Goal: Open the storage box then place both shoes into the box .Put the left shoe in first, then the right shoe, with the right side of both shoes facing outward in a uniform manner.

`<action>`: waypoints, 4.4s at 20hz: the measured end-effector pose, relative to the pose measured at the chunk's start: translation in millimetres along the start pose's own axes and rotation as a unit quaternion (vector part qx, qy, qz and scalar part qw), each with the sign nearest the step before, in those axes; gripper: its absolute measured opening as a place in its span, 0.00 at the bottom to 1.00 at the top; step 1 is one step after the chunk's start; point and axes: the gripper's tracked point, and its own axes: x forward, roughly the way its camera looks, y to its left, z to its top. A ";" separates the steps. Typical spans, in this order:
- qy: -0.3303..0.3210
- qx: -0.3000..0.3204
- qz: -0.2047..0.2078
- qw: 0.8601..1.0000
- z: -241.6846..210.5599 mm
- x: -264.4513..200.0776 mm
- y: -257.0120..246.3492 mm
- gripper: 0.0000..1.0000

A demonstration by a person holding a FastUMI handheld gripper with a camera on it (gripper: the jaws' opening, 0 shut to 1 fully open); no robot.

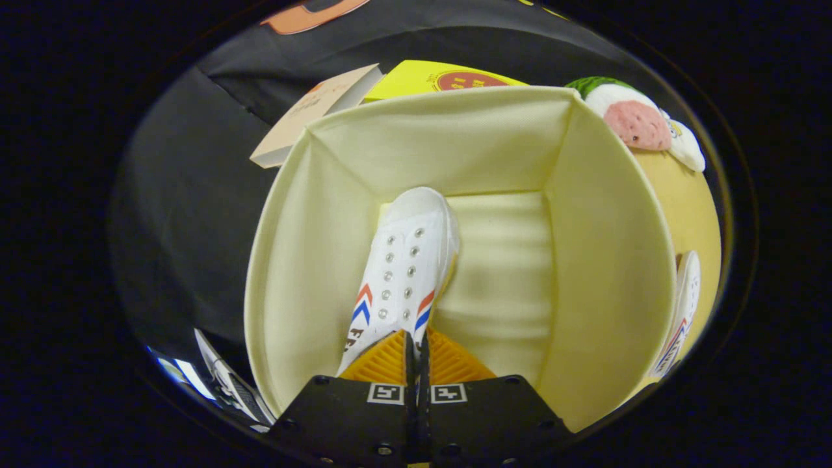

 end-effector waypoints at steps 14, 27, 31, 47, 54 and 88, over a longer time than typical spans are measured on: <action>-0.034 -0.031 0.110 0.993 -15.5 -140.1 -47.6 0.88; -0.031 -0.062 -0.018 0.997 -65.4 -164.5 -284.1 0.89; -0.019 -0.090 -0.071 0.993 -79.6 -155.6 -350.1 0.89; 0.016 -0.099 -0.110 0.989 -91.9 -83.8 -423.3 0.68; 0.031 0.034 0.020 0.999 -97.0 -78.1 -415.9 0.14; -0.072 0.014 0.094 0.993 0.4 -180.1 -71.4 0.00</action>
